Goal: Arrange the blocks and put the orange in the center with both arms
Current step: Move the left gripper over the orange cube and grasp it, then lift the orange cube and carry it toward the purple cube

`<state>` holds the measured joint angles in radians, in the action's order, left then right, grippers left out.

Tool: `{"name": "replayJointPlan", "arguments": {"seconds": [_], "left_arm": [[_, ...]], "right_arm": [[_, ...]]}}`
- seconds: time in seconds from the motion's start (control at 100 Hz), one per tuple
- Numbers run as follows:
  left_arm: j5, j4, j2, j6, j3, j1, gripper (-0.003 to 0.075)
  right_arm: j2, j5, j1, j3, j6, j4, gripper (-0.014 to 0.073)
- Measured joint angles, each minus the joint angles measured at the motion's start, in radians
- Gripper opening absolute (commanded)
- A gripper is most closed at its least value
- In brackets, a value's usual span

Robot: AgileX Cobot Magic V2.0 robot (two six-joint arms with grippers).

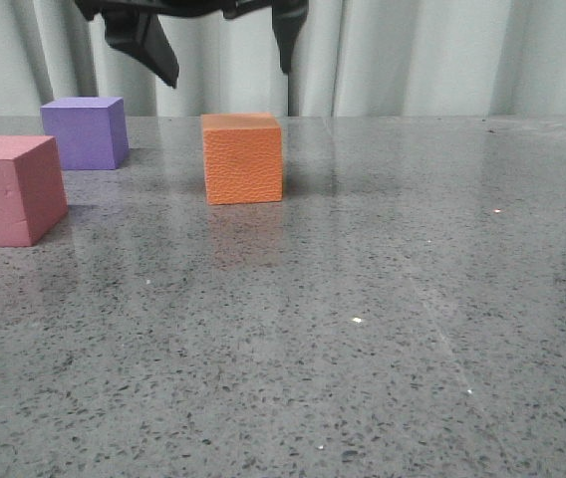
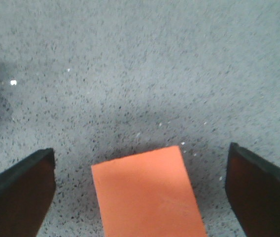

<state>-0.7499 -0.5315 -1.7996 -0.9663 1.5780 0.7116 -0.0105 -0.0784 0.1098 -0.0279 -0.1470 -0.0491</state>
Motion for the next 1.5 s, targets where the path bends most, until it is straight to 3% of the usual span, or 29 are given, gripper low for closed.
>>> {"name": "replayJointPlan", "arguments": {"seconds": [0.39, 0.48, 0.71, 0.96, 1.06, 1.5], "left_arm": [[-0.035, 0.05, -0.066, -0.002, 0.0, 0.004, 0.0648], [-0.041, 0.052, -0.068, -0.002, 0.0, 0.006, 0.0615], [-0.048, 0.068, -0.089, -0.004, 0.002, 0.006, 0.0429], [-0.044, 0.071, -0.094, -0.004, 0.009, 0.01, 0.0113], [-0.05, 0.073, -0.094, -0.004, 0.011, 0.01, 0.0038], [-0.218, -0.097, 0.095, 0.056, 0.009, 0.01, 0.003]], "right_arm": [[0.0, 0.0, 0.0, 0.0, 0.0, 0.0, -0.0067], [0.0, 0.0, 0.0, 0.0, 0.0, 0.0, -0.0067], [0.0, 0.0, 0.0, 0.0, 0.0, 0.0, -0.0067], [0.0, 0.0, 0.0, 0.0, 0.0, 0.0, -0.0067], [0.0, 0.0, 0.0, 0.0, 0.0, 0.0, -0.0067], [0.0, 0.0, 0.0, 0.0, 0.0, 0.0, -0.0067]]}}
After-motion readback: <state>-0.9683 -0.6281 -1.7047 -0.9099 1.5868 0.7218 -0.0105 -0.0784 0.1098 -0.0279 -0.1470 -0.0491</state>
